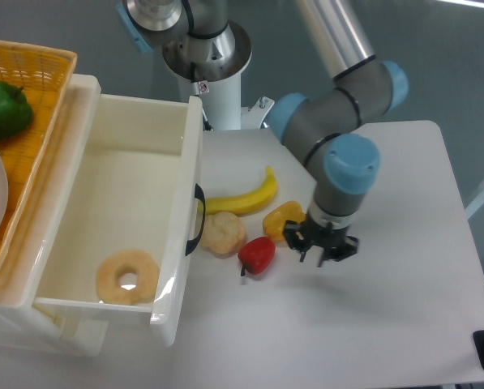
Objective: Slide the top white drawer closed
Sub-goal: 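Move the gripper from its raised pose toward the open drawer's front edge, then lower the gripper against the front panel of the open white drawer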
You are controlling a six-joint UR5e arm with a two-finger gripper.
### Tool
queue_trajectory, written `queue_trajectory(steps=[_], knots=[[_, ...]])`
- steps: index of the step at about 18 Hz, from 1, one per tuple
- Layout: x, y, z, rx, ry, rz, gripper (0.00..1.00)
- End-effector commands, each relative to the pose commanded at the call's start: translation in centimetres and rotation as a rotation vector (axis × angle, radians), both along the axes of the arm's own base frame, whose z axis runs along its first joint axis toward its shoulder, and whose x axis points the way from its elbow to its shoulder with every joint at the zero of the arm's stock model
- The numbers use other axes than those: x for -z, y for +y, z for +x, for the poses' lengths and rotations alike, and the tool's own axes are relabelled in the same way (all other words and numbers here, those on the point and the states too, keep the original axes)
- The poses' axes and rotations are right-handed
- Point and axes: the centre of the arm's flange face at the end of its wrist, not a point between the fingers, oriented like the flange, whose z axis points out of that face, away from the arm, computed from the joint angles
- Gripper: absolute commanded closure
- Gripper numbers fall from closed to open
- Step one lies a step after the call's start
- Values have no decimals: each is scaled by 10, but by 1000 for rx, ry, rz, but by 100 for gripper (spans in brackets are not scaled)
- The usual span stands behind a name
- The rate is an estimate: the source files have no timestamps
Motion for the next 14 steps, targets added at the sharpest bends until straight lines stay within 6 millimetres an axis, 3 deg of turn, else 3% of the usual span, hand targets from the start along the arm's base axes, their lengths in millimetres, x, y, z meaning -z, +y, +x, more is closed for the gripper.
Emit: queue_trajectory(steps=[4, 8, 14], knots=[[-26, -11, 22, -10, -135, 8, 82], [-34, -19, 32, -30, -240, 24, 82], [-62, -10, 47, -81, -316, 142, 82]])
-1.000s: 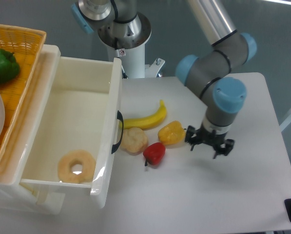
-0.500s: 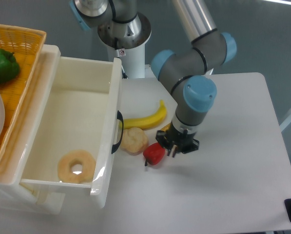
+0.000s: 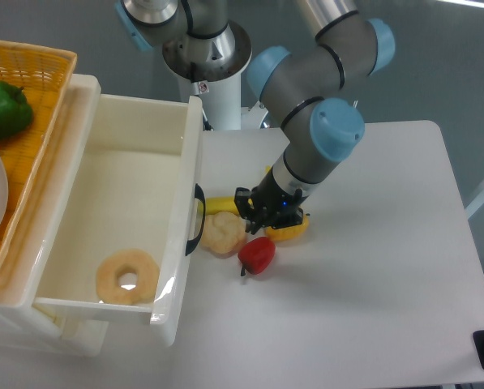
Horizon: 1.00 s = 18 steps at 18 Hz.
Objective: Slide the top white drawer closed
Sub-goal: 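Lower the gripper against the front panel of the open white drawer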
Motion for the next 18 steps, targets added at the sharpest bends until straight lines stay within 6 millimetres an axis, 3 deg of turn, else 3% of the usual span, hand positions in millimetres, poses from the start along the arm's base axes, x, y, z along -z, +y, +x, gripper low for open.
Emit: queue_trajectory(steps=[3, 18], knots=[[-14, 6, 5, -18, -9, 35, 82], [-22, 28, 38, -4, -17, 25, 82]])
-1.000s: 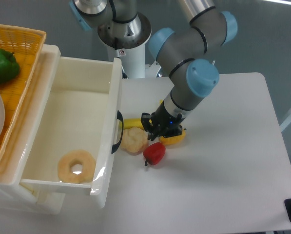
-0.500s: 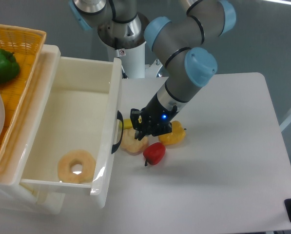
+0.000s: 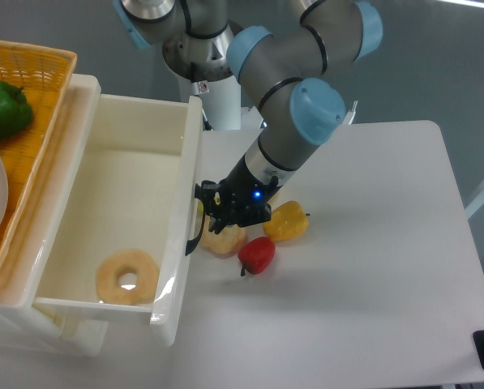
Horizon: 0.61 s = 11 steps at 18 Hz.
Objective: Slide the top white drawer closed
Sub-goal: 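Lower the gripper against the front panel of the open white drawer, then push the drawer front with the gripper into the cabinet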
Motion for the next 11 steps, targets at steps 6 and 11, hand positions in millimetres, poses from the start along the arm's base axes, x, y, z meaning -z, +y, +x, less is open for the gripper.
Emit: queue_trajectory(steps=[6, 11], knots=[[-9, 5, 11, 5, 6, 3, 82], [-17, 9, 23, 20, 14, 9, 82]])
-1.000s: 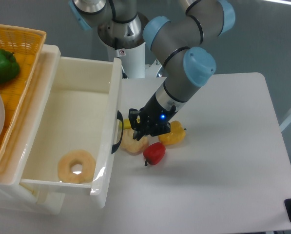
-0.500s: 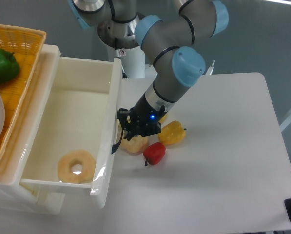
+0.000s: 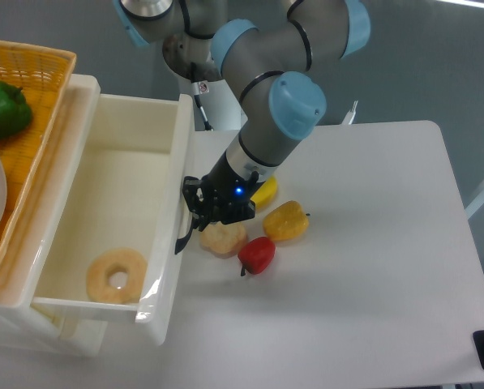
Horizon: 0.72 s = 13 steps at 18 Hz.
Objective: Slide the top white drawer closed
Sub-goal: 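Push the drawer front with the gripper into the cabinet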
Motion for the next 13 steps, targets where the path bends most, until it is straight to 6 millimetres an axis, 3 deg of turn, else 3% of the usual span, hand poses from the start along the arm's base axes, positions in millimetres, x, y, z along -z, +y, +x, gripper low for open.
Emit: queue_trajectory(steps=[13], knots=[[-11, 20, 39, 31, 10, -8, 82]])
